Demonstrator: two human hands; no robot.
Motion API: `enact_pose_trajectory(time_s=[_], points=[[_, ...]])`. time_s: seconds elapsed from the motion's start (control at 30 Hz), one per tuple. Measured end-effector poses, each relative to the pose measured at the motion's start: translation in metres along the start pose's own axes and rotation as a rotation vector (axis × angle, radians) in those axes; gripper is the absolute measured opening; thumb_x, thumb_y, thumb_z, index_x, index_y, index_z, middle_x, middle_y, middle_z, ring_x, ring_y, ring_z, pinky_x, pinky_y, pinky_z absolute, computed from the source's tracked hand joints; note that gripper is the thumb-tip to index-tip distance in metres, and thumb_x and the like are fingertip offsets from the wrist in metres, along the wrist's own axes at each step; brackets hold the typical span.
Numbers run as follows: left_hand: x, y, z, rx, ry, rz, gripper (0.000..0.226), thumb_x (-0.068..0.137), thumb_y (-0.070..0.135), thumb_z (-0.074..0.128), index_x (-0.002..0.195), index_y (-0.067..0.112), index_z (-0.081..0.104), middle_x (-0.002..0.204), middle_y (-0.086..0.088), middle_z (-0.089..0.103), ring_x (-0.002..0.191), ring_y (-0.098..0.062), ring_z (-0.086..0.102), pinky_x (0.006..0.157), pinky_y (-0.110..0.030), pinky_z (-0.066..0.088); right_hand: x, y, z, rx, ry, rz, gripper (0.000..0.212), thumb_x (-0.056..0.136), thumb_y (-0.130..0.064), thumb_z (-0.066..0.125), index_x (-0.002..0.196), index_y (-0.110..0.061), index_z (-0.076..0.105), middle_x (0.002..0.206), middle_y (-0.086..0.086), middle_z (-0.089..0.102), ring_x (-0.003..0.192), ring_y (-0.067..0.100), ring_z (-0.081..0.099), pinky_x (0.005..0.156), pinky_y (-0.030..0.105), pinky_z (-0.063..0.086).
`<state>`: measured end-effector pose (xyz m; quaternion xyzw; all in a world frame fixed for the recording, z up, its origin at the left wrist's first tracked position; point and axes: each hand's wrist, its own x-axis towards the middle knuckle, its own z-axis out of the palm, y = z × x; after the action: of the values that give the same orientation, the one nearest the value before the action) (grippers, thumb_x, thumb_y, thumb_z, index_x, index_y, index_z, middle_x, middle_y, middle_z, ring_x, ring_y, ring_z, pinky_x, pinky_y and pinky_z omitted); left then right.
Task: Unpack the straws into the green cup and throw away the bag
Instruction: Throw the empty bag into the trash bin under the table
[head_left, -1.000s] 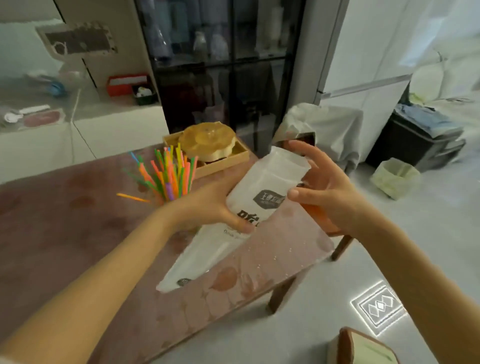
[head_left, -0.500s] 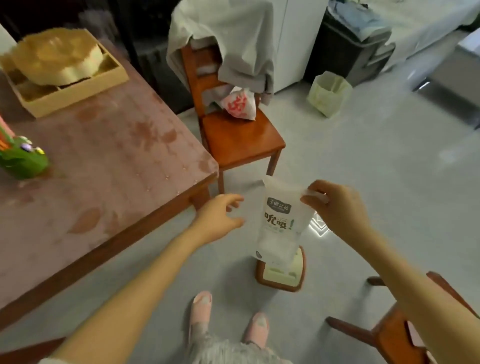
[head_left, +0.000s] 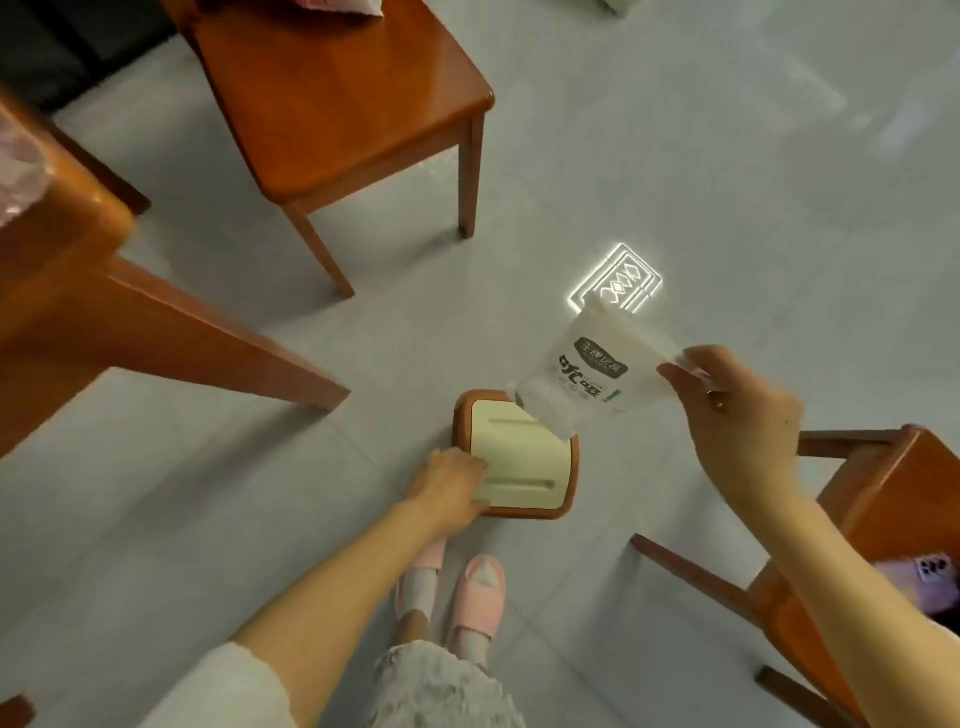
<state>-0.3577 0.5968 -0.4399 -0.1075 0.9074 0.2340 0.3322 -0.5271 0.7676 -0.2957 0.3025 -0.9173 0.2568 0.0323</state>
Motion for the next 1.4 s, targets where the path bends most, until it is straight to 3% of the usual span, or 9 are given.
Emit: enact_pose_trajectory(time_s=[0.3,0.53,0.7,0.8,0.9,0.97,1.03,1.2,1.4], points=[[0.112,-0.031,0.066,0.210,-0.126,-0.001,0.095,0.071,0.075,0.046,0.142,0.017,0.019,0.147,-0.003,0.033,0.136,-0.031,0.018,0.109,-0.053,0.006,0.011,0.070,0.061,0.158,-0.075,0.097,0.023,0.086,-0.017,0.064,0.096,0.003,0.066,0.089,0.002,0.062,0.072,0.024,0.062,0.069,0.016,0.048],[0.126,-0.045,0.066,0.225,-0.072,0.109,0.069,0.076,0.067,0.046,0.129,0.025,0.041,0.138,0.005,0.044,0.135,-0.028,0.021,0.104,-0.072,-0.005,0.025,0.078,0.092,0.088,-0.301,-0.171,0.021,0.081,-0.016,0.064,0.088,0.003,0.069,0.076,0.013,0.071,0.060,0.020,0.059,0.052,0.011,0.042],[0.125,-0.055,0.062,0.184,-0.043,0.162,0.058,0.079,0.062,0.047,0.124,0.026,0.049,0.132,0.011,0.050,0.130,-0.022,0.027,0.105,-0.069,-0.013,0.003,0.086,0.154,-0.119,-0.600,-0.359,0.018,0.064,-0.007,0.084,0.075,-0.009,0.068,0.064,0.009,0.068,0.051,0.026,0.060,0.046,0.032,0.052],[0.125,-0.064,0.067,0.155,0.016,0.187,0.058,0.079,0.062,0.049,0.127,0.030,0.048,0.136,0.015,0.048,0.130,-0.018,0.027,0.105,-0.065,-0.018,-0.018,0.090,0.202,-0.264,-0.732,-0.351,0.032,0.044,0.005,0.084,0.055,-0.010,0.058,0.049,0.005,0.053,0.036,0.022,0.043,0.033,0.019,0.025],[0.127,-0.070,0.072,0.126,0.058,0.205,0.064,0.078,0.064,0.049,0.133,0.031,0.045,0.138,0.017,0.047,0.133,-0.016,0.025,0.104,-0.064,-0.021,-0.029,0.090,0.251,-0.325,-0.781,-0.355,0.055,0.024,0.012,0.078,0.045,-0.016,0.035,0.044,-0.001,0.022,0.032,0.015,0.014,0.042,0.015,-0.004],[0.127,-0.074,0.077,0.114,0.079,0.210,0.068,0.079,0.065,0.046,0.137,0.030,0.039,0.140,0.016,0.045,0.136,-0.016,0.023,0.105,-0.063,-0.021,-0.033,0.088,0.277,-0.403,-0.948,-0.310,0.043,0.043,0.009,0.078,0.054,-0.016,0.045,0.051,0.003,0.035,0.034,0.019,0.032,0.037,0.021,0.008],[0.128,-0.079,0.082,0.101,0.123,0.226,0.072,0.077,0.069,0.040,0.136,0.028,0.042,0.140,0.015,0.047,0.136,-0.018,0.026,0.105,-0.061,-0.021,-0.041,0.093,0.303,-0.443,-1.013,-0.235,0.015,0.076,0.004,0.059,0.083,-0.009,0.063,0.087,0.010,0.063,0.070,0.026,0.063,0.050,0.029,0.035],[0.131,-0.088,0.099,0.055,0.236,0.273,0.069,0.071,0.071,0.038,0.120,0.027,0.060,0.117,0.015,0.065,0.118,-0.014,0.036,0.104,-0.062,-0.005,-0.039,0.095,0.346,-0.321,-1.003,0.112,0.019,0.086,0.001,0.047,0.087,-0.006,0.064,0.087,0.009,0.064,0.090,0.028,0.065,0.072,0.031,0.048],[0.131,-0.090,0.106,0.068,0.293,0.286,0.067,0.073,0.070,0.036,0.117,0.027,0.062,0.113,0.014,0.067,0.114,-0.016,0.037,0.101,-0.065,0.003,-0.050,0.101,0.364,-0.159,-1.128,0.226,0.031,0.090,-0.003,0.043,0.113,-0.003,0.064,0.114,0.014,0.065,0.106,0.031,0.059,0.087,0.034,0.047]])
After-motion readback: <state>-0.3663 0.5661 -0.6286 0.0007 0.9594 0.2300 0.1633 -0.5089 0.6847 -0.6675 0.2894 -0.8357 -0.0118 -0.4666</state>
